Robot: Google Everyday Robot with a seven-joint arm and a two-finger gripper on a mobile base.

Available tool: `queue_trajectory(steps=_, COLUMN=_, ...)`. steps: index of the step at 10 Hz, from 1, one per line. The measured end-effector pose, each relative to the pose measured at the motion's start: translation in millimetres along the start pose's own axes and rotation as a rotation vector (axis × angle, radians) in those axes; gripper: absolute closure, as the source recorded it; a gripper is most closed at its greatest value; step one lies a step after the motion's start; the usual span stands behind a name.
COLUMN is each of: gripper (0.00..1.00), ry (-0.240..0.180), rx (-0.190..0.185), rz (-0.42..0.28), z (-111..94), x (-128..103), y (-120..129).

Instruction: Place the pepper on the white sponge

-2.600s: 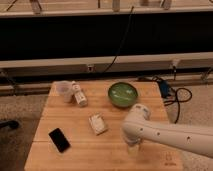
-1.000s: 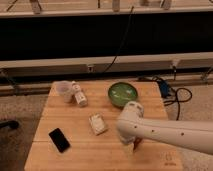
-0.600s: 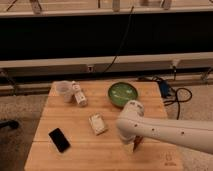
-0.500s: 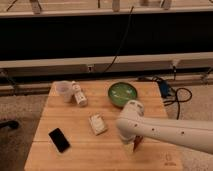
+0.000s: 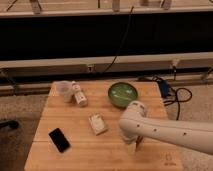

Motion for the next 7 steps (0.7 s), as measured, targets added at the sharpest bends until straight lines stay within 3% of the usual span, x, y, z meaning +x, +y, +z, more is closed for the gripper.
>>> queue_trajectory(steps=7, gripper=0.20, ry=-0.015, rx=-0.010, rz=0.001, z=14.1, x=15.7, y=8.6)
